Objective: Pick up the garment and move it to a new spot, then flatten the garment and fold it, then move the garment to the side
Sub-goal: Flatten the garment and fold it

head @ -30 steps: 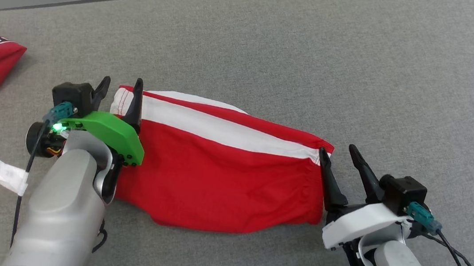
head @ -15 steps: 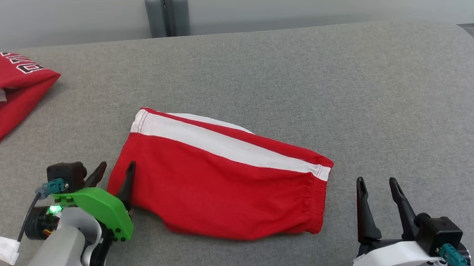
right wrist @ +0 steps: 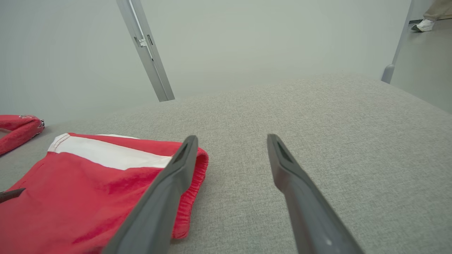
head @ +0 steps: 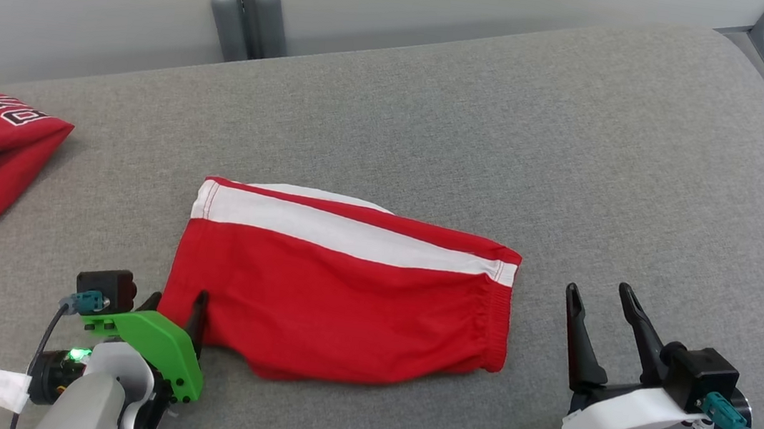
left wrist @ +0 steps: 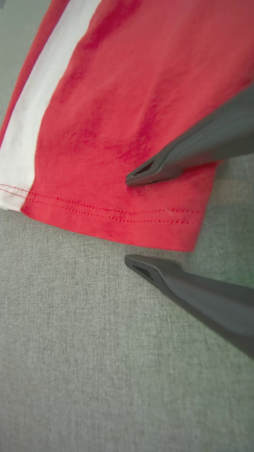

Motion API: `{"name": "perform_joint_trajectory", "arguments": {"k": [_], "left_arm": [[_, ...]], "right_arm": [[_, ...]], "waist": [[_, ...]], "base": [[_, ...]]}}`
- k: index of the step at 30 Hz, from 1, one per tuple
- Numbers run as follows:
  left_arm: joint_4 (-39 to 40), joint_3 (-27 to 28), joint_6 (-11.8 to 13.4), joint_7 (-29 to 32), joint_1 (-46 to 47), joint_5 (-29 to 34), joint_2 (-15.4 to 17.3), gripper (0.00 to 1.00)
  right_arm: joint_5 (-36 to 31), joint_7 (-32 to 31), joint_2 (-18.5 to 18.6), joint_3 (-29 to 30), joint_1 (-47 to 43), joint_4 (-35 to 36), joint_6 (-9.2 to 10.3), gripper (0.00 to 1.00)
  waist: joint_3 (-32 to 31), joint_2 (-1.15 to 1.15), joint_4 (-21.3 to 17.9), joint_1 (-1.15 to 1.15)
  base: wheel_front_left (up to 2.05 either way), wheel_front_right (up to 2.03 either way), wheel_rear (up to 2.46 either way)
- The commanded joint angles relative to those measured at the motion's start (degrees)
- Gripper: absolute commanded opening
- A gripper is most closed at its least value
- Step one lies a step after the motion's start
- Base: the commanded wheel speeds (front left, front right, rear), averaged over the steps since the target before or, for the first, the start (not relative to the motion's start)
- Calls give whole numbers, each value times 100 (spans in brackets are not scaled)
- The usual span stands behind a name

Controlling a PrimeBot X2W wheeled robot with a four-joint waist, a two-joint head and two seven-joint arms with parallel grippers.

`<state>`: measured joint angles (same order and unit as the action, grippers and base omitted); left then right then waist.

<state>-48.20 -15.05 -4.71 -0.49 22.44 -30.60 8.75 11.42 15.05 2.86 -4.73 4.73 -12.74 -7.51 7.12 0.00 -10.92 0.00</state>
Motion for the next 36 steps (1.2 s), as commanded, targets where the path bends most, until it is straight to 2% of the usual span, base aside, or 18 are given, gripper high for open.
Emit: {"name": "perform_joint_trajectory", "arguments": {"k": [1, 3, 4, 5, 6, 16, 21, 30, 36], "left_arm": [[-93, -68, -19, 129, -33, 69, -20, 100], [-100, -131, -71, 210, -53, 16, -78, 96], [-90, -175, -103, 238, -66, 13, -99, 49], [-71, -197, -118, 237, -72, 6, -114, 17], [-41, -218, -132, 218, -80, -3, -122, 0], [323, -141, -68, -162, -311, -78, 46, 0], [716, -2, -14, -319, -704, -283, 9, 0], [1808, 111, 345, -334, -1850, -615, -242, 0], [2287, 70, 581, -421, -2265, -665, -349, 0]], "right_arm": [[39, 19, 7, -8, 27, 16, 4, 100], [42, 19, 7, -10, 19, 30, 4, 100], [45, 19, 8, -4, 15, 32, 4, 100], [47, 19, 7, 3, 13, 32, 4, 100], [51, 19, 7, 11, 11, 32, 4, 100], [46, 19, 8, 72, -90, 33, 4, 100], [1, 19, 8, 160, -176, 13, 4, 100], [-107, -19, 54, 358, -287, -149, 4, 100], [-130, -125, 93, 359, -257, -184, 4, 100]], "waist": [[26, 0, -43, 0], [29, 0, -60, 0], [28, 0, -64, 0], [26, 0, -65, 0], [22, 0, -63, 0], [-142, 0, 100, 0], [-267, 0, 292, 0], [-481, 0, 684, 0], [-580, 0, 850, 0]], "base": [[0, 0, 0], [0, 0, 0], [0, 0, 0], [0, 0, 0], [0, 0, 0], [0, 0, 0], [0, 0, 0], [0, 0, 0], [0, 0, 0]]}}
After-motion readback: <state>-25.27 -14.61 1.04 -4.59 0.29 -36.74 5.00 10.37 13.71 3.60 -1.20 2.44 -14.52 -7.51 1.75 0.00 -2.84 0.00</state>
